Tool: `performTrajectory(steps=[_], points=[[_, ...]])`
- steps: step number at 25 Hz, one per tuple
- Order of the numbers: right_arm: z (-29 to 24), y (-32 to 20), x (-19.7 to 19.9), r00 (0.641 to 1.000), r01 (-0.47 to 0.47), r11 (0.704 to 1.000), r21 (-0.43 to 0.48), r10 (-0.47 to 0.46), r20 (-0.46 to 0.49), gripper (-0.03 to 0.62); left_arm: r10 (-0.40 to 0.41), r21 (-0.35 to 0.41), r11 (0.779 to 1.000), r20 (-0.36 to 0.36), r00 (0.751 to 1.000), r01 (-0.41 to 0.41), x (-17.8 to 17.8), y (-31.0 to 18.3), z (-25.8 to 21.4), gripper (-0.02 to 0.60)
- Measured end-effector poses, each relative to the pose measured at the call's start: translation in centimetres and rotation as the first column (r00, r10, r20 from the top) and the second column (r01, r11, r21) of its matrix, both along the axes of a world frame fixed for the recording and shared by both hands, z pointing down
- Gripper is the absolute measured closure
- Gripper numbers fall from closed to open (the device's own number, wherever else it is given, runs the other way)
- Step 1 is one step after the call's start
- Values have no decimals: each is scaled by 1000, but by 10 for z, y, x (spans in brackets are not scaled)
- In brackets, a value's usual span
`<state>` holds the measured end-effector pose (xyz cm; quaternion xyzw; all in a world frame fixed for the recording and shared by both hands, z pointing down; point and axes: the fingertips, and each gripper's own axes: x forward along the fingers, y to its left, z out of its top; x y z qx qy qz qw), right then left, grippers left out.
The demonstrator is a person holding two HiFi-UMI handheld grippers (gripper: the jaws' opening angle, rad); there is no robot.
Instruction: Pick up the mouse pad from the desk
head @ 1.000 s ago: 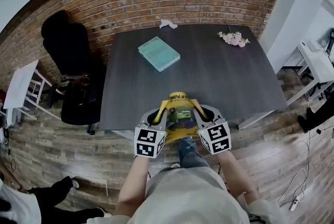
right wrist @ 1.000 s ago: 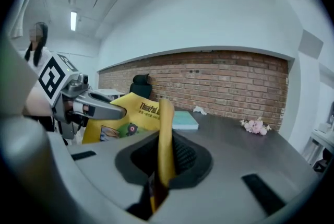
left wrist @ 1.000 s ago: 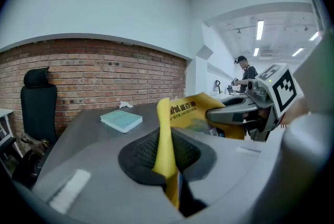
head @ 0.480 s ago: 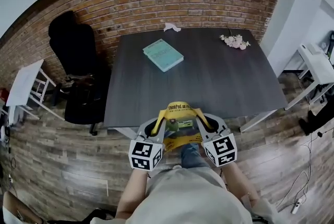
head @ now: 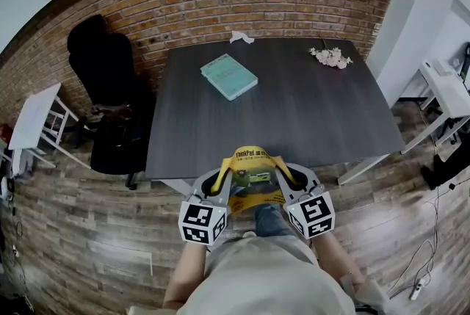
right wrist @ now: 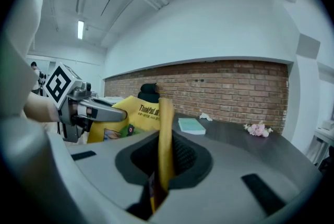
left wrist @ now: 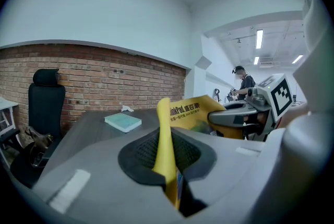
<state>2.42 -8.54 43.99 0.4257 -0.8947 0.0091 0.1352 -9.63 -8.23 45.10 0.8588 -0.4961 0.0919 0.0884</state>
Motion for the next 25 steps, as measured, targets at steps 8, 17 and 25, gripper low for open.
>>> performTrajectory(steps=[8,17,25], points=[[2,-3,0,1000,0,1000,-9,0,-5,571,10,-5,1000,1,1000,-10,2,-3,1,554],[9,-12,1,1000,-11,1000,-27,11,8,571,27,-11,1000,0,1000,-27,3,-9,6,554],[10,-23,-1,1000,-10,999,-35,10,6,571,27,-12,1000,-8,1000,-27,1,-21,6,553]])
